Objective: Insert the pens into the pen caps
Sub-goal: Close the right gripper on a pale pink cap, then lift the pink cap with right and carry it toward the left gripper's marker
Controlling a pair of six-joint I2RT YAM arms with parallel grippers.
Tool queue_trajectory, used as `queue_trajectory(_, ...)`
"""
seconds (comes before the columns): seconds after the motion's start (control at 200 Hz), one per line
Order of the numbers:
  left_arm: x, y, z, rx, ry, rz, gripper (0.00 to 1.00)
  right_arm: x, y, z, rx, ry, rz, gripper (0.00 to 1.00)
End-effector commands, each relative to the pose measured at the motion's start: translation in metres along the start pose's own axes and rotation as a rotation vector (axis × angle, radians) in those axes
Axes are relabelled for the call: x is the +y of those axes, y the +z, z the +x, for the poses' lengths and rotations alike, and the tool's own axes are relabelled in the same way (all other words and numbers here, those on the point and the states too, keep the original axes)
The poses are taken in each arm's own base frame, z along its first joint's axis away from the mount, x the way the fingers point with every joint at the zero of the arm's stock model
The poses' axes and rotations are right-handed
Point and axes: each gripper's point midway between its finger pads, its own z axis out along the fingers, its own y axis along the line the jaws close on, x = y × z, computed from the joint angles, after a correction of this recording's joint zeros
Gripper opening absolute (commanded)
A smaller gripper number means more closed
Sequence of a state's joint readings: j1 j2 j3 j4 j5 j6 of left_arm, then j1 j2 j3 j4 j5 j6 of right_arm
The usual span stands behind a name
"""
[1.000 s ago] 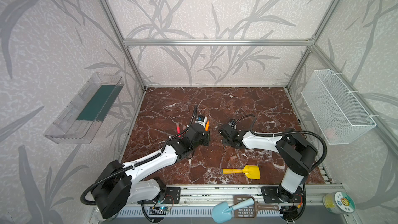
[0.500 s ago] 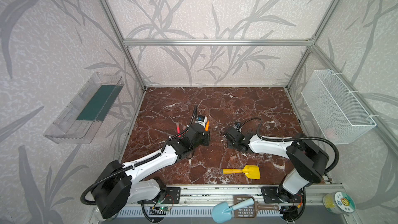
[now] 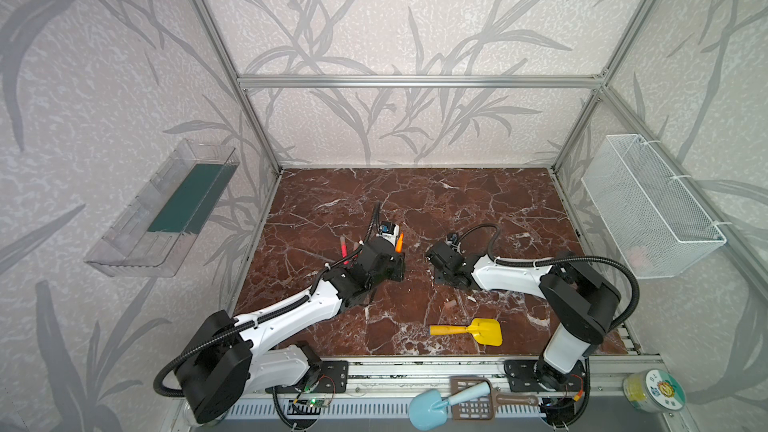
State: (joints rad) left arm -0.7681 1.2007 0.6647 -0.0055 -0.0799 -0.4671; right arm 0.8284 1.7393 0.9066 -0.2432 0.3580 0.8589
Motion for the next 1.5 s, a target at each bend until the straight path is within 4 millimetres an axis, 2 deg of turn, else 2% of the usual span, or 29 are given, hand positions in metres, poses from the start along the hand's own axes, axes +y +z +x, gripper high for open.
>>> queue_trajectory(0.0, 0.0, -0.004, -0.004, -0.025, -0.01, 0.006, 0.0, -0.009, 0.007, 0.003, 0.017, -0.013, 0.044, 0.42)
queue_trajectory(0.12, 0.0, -0.004, -0.005, -0.026, -0.01, 0.006, 0.0, -0.015, 0.009, 0.002, 0.012, -0.008, 0.062, 0.35)
queue_trajectory(0.405, 0.0, -0.003, -0.003, -0.021, -0.01, 0.006, 0.0, -0.023, 0.015, 0.002, 0.017, 0.005, 0.078, 0.33)
queue_trajectory(0.56, 0.0, -0.004, -0.004, -0.025, -0.008, 0.004, 0.0, -0.02, 0.017, 0.005, 0.036, 0.006, 0.067, 0.31)
queue_trajectory(0.775, 0.001, -0.003, -0.004, -0.024, -0.008, 0.002, 0.0, -0.014, 0.018, 0.012, 0.058, 0.026, 0.024, 0.2)
queue_trajectory(1.184, 0.0, -0.003, -0.004, -0.022, -0.011, 0.01, 0.0, -0.013, 0.013, 0.017, 0.072, 0.038, -0.001, 0.18)
queue_trajectory(1.324, -0.003, -0.004, -0.003, -0.016, -0.012, 0.024, 0.0, -0.014, 0.004, 0.011, 0.05, 0.047, -0.014, 0.16)
queue_trajectory(1.339, -0.003, -0.004, -0.003, -0.015, -0.013, 0.025, 0.0, -0.012, -0.004, 0.004, 0.029, 0.056, -0.034, 0.16)
queue_trajectory(1.494, -0.013, -0.005, -0.002, -0.001, -0.013, 0.078, 0.0, -0.014, -0.04, -0.019, -0.069, 0.094, -0.093, 0.15)
